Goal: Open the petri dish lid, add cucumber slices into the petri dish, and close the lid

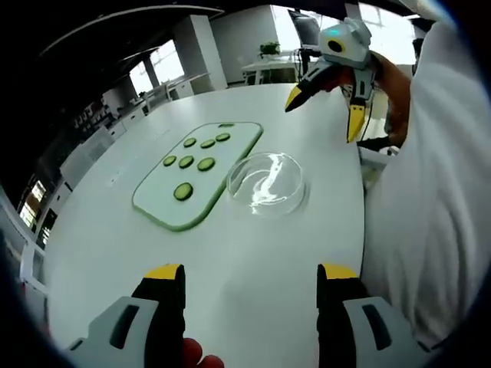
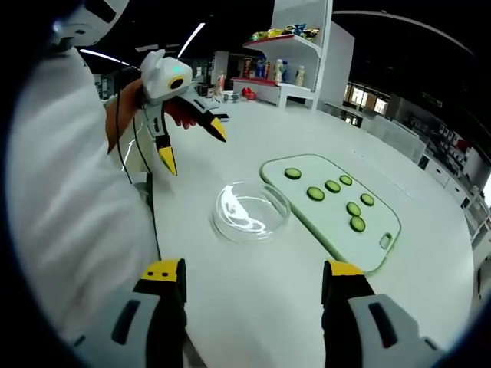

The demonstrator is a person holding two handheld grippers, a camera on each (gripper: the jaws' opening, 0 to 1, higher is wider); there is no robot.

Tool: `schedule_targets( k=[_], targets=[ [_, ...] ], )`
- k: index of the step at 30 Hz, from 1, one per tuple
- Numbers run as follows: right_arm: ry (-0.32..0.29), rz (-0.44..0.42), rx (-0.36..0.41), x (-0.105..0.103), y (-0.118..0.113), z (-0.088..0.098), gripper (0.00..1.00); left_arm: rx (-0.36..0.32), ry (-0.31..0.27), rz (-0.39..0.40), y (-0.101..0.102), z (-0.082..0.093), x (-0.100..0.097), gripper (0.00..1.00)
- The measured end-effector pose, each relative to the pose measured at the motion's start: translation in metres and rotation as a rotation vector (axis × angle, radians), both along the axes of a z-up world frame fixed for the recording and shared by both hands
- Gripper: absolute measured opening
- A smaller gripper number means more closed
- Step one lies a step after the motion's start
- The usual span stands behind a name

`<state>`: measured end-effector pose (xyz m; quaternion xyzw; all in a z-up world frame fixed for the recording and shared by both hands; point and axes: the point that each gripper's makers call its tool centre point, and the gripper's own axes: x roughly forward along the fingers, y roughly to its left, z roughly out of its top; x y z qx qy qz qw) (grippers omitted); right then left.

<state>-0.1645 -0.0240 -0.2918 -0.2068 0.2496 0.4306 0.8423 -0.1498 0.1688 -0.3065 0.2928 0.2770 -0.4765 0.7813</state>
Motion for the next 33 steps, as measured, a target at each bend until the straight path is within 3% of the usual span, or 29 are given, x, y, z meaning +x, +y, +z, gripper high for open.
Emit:
schedule_targets(
  k=[2,3,6,33],
  targets=[
    [0.012,0.006,0.020,-0.002,0.003,0.003,0.71,-0.003,0.009,-0.013,-0.001,-0.001,-0.003,0.68],
    [0.011,0.023,0.067,-0.003,0.010,0.009,0.71,-0.010,0.012,-0.030,-0.004,0.000,-0.006,0.68],
    [0.005,0.028,0.084,-0.003,0.012,0.015,0.71,-0.026,0.012,-0.060,-0.009,0.003,-0.011,0.68],
    [0.037,0.062,0.080,-0.002,0.013,-0.003,0.70,-0.006,0.014,-0.081,-0.012,-0.002,-0.011,0.68]
  ],
)
